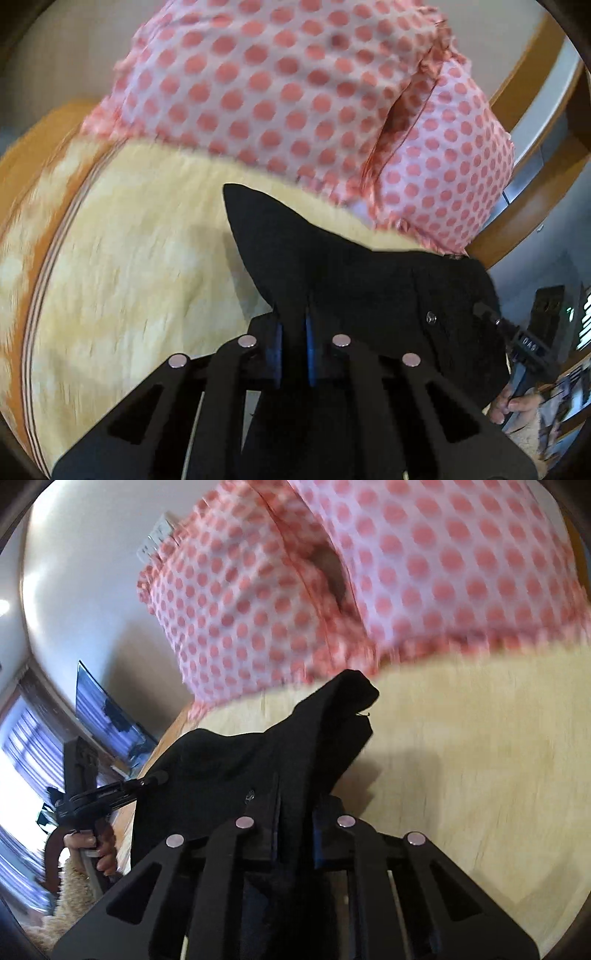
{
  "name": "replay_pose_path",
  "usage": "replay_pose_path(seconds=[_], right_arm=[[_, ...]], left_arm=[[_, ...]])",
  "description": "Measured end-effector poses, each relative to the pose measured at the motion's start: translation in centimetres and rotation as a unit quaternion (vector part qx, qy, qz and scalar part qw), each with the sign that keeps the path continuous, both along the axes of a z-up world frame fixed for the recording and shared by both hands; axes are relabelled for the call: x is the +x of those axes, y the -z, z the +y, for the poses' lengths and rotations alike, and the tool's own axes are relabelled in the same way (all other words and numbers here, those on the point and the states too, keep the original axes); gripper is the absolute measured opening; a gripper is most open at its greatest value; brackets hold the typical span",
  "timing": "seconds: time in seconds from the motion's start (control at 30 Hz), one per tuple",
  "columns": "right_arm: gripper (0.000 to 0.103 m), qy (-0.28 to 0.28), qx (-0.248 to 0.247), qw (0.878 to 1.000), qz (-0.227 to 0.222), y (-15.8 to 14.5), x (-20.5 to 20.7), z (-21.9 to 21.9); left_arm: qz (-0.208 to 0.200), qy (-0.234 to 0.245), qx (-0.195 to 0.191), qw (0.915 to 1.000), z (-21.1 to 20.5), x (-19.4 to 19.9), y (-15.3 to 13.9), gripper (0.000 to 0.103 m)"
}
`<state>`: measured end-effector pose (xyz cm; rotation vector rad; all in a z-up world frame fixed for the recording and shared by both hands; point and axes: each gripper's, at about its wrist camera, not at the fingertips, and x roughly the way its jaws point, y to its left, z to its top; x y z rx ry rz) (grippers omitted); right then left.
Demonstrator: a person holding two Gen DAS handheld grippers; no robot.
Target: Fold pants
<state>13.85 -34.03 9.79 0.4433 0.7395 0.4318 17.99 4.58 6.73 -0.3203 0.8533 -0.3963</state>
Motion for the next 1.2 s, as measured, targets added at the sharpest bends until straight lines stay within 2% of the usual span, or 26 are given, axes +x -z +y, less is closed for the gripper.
replay_pose_path(seconds=[0.07, 0.13, 0.2, 0.23, 0.27, 0.3, 0.33, 0.4, 0.5, 0.57, 0.6, 0.63, 0.73, 0.8, 0.87, 0.9, 0.93, 0.97, 1.03, 1.07, 1.1, 1.13, 1.17, 1.2], right_arm=[[0.013, 0.023, -0.015, 0.999, -0.030, -0.9, 2.2, -0.9], [0.013, 0.046, -0.020, 0.998, -0.030, -0.4, 4.4, -2.1], [0.013, 0.070, -0.006, 0.997, 0.018, 2.2, 7.3, -3.8], [0.013, 0.078, -0.004, 0.996, 0.049, 3.8, 8.4, -4.2], [0.013, 0.083, -0.009, 0.994, 0.071, 5.0, 9.0, -4.2], [0.014, 0.091, -0.022, 0.991, 0.094, 6.4, 9.5, -4.2], [0.015, 0.095, -0.026, 0.991, 0.094, 6.8, 9.5, -4.1], [0.026, 0.100, -0.038, 0.990, 0.087, 6.5, 9.3, -4.1], [0.028, 0.121, -0.081, 0.986, 0.076, 5.0, 8.2, -4.0], [0.031, 0.121, -0.081, 0.988, 0.040, 3.5, 6.2, -4.3], [0.037, 0.114, -0.077, 0.990, 0.017, 2.6, 4.9, -4.1], [0.039, 0.103, -0.075, 0.992, 0.002, 2.1, 3.8, -3.9], [0.040, 0.047, -0.067, 0.997, 0.002, 2.1, 1.6, -2.4], [0.044, 0.025, -0.076, 0.997, 0.016, 2.9, 1.1, -1.4], [0.049, 0.021, -0.097, 0.994, 0.036, 4.1, 1.2, -0.7], [0.049, 0.024, -0.099, 0.993, 0.062, 5.1, 1.5, -0.8], [0.049, 0.025, -0.083, 0.993, 0.077, 6.0, 1.9, -1.0], [0.049, 0.030, -0.069, 0.995, 0.069, 6.2, 2.0, -1.4], [0.049, 0.040, -0.051, 0.995, 0.081, 5.8, 1.8, -2.1], [0.055, 0.050, -0.052, 0.994, 0.077, 5.3, 1.1, -2.2], [0.077, 0.056, -0.069, 0.994, 0.061, 4.4, 0.0, -1.7], [0.089, 0.061, -0.087, 0.993, 0.045, 3.8, -1.0, -1.2], [0.102, 0.069, -0.104, 0.992, 0.028, 3.4, -2.3, -0.6], [0.102, 0.078, -0.124, 0.989, 0.008, 3.0, -4.0, 0.5]], left_arm=[[-0.029, -0.016, 0.021, 0.9992, -1.2, 2.6, -0.7, 0.009], [-0.032, -0.026, 0.051, 0.9979, -2.5, 5.4, -0.2, 0.010], [-0.006, -0.027, 0.062, 0.9977, -3.1, 7.7, 1.4, 0.010], [0.027, -0.028, 0.065, 0.9972, -3.5, 9.3, 3.0, 0.010], [0.041, -0.032, 0.070, 0.9962, -3.6, 9.9, 3.9, 0.011], [0.048, -0.037, 0.078, 0.9952, -3.7, 10.3, 4.8, 0.013], [0.047, -0.039, 0.087, 0.9944, -3.9, 10.4, 5.3, 0.016], [0.030, -0.039, 0.105, 0.9932, -4.2, 10.0, 5.2, 0.019], [-0.001, -0.051, 0.118, 0.9918, -4.0, 8.5, 3.5, 0.025], [-0.036, -0.053, 0.104, 0.9925, -3.6, 6.1, 1.8, 0.039], [-0.047, -0.047, 0.091, 0.9937, -3.5, 5.0, 1.1, 0.051], [-0.056, -0.032, 0.070, 0.9954, -3.5, 3.5, 0.5, 0.056], [-0.048, 0.024, 0.032, 0.9981, -4.7, 1.1, 0.6, 0.063], [-0.027, 0.046, 0.027, 0.9982, -5.6, 0.6, 1.7, 0.067], [0.007, 0.056, 0.051, 0.9971, -6.7, 1.0, 3.7, 0.067], [0.027, 0.055, 0.066, 0.9959, -7.1, 1.6, 5.0, 0.066], [0.015, 0.055, 0.069, 0.9960, -7.3, 1.7, 5.6, 0.067], [0.002, 0.052, 0.079, 0.9955, -7.6, 1.6, 5.4, 0.067], [0.008, 0.048, 0.091, 0.9947, -7.9, 1.3, 5.1, 0.068], [-0.002, 0.041, 0.092, 0.9949, -7.9, 0.4, 4.5, 0.071], [-0.015, 0.038, 0.099, 0.9943, -7.8, -0.6, 4.0, 0.079], [-0.027, 0.034, 0.111, 0.9929, -7.7, -1.7, 3.7, 0.087], [-0.044, 0.024, 0.136, 0.9895, -7.7, -3.3, 3.3, 0.091], [-0.055, 0.017, 0.155, 0.9863, -7.7, -4.5, 3.1, 0.095]])
